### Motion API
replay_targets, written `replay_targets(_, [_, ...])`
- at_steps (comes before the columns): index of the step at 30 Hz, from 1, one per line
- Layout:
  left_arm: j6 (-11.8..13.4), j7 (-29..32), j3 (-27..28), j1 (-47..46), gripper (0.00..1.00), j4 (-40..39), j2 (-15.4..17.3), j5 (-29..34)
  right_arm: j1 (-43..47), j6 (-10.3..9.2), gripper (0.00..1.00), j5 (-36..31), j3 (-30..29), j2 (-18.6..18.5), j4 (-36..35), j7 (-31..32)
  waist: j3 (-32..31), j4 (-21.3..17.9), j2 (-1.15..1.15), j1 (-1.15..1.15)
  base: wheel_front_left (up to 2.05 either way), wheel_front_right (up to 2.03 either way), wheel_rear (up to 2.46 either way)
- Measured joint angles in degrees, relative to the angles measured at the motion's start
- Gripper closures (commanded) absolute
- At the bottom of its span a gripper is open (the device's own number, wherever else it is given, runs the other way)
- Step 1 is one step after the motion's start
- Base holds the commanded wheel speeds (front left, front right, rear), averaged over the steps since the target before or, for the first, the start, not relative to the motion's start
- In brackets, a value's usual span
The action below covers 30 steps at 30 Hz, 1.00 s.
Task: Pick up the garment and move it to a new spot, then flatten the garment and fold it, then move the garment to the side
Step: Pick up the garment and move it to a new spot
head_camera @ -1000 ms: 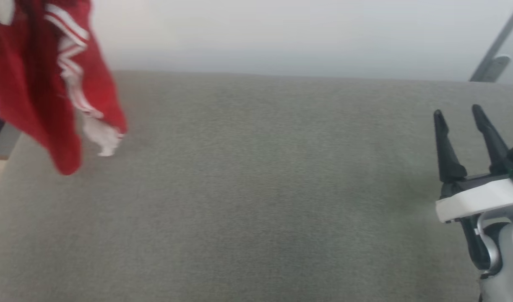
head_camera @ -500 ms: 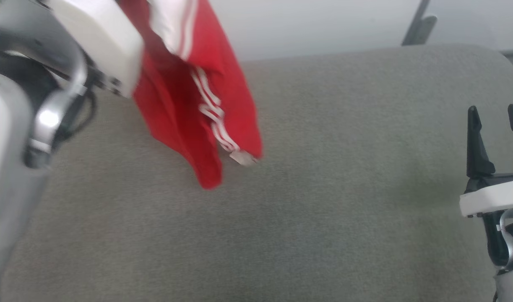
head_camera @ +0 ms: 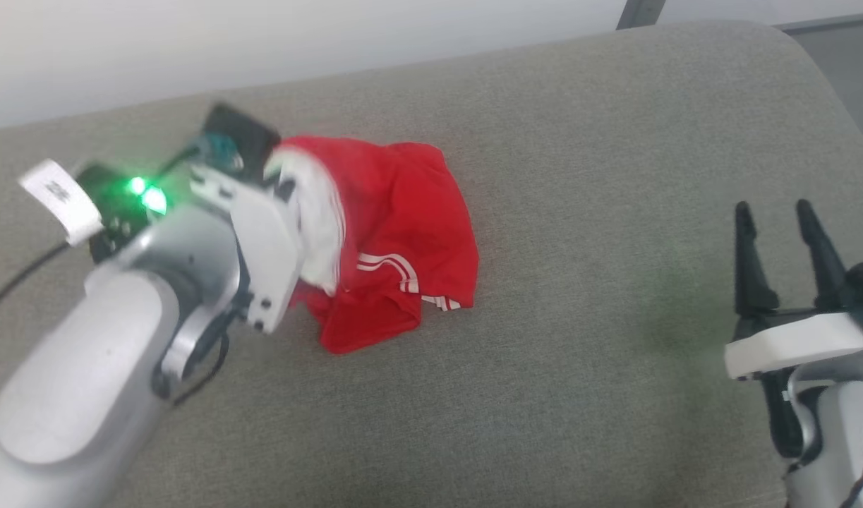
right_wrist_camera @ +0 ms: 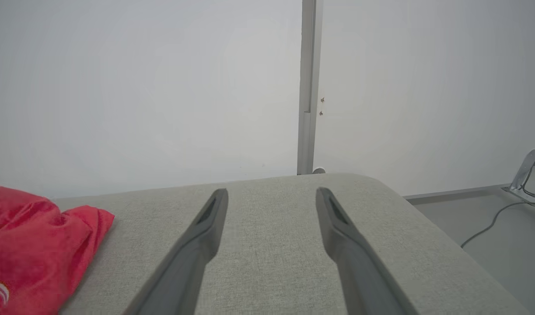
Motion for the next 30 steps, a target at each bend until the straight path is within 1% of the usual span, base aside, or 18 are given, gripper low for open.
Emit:
replay_targets(2, [0.0, 0.9, -0.9, 3.3, 1.00, 3.3, 0.3, -1.1, 0.1, 0.00, 0.00, -0.1, 0.8, 0.9, 0.2, -0.1, 0.2, -0.5, 0.00, 0.00, 0.00, 0.00, 0.00])
replay_targets(9, [-0.8, 1.8, -2.7, 8.8, 1.00, 12.4, -0.2, -3.9, 0.1, 0.01, 0.00, 0.3, 2.6, 1.3, 1.4, -0.2, -0.2, -0.8, 0.00, 0.00, 0.00, 0.00, 0.00])
replay_targets(14, [-1.8, 0.9, -3.4, 10.4, 1.00, 20.1, -2.1, -6.0, -0.1, 0.00, 0.00, 0.6, 4.0, 1.2, 1.6, -0.3, -0.8, -1.0, 0.00, 0.00, 0.00, 0.00, 0.00])
replay_targets(18, [-2.9, -1.2, -3.3, 10.7, 1.00, 24.9, -3.8, -7.0, -0.6, 0.01, 0.00, 0.6, 4.8, 0.8, 1.7, -0.3, -1.5, -1.2, 0.00, 0.00, 0.00, 0.00, 0.00])
replay_targets(19, [-3.0, -1.9, -3.1, 10.7, 0.98, 25.9, -4.3, -7.4, -0.7, 0.00, 0.00, 0.6, 5.0, 0.7, 1.7, -0.3, -1.7, -1.2, 0.00, 0.00, 0.00, 0.00, 0.00])
replay_targets(20, [-3.0, -2.7, -3.0, 10.7, 0.75, 26.7, -4.5, -7.4, -0.7, 0.01, 0.00, 0.6, 5.1, 0.6, 1.7, -0.3, -2.0, -1.2, 0.00, 0.00, 0.00, 0.00, 0.00])
replay_targets(21, [-3.2, -3.5, -3.0, 10.6, 0.55, 27.5, -4.7, -7.4, -0.7, 0.00, 0.00, 0.6, 5.3, 0.5, 1.7, -0.3, -2.2, -1.2, 0.00, 0.00, 0.00, 0.00, 0.00])
replay_targets(22, [-3.3, -4.0, -2.9, 10.6, 0.15, 28.2, -5.1, -7.5, -0.6, 0.00, 0.00, 0.6, 5.3, 0.4, 1.7, -0.3, -2.6, -1.1, 0.00, 0.00, 0.00, 0.00, 0.00])
replay_targets(23, [-3.7, -4.4, -2.9, 10.5, 0.00, 28.9, -5.5, -7.6, -0.6, 0.00, 0.00, 0.6, 5.4, 0.3, 1.7, -0.3, -2.9, -1.0, 0.00, 0.00, 0.00, 0.00, 0.00])
replay_targets(26, [-4.4, -4.9, -2.9, 10.5, 0.00, 29.7, -5.8, -7.9, -0.5, 0.00, 0.00, 0.6, 5.4, 0.1, 1.7, -0.3, -3.7, -0.8, 0.00, 0.00, 0.00, 0.00, 0.00])
replay_targets(30, [-6.2, -6.4, -2.8, 10.5, 0.00, 29.8, -5.8, -9.2, 0.4, 0.00, 0.00, 0.5, 5.2, -0.6, 1.9, -0.3, -5.5, 0.1, 0.00, 0.00, 0.00, 0.00, 0.00])
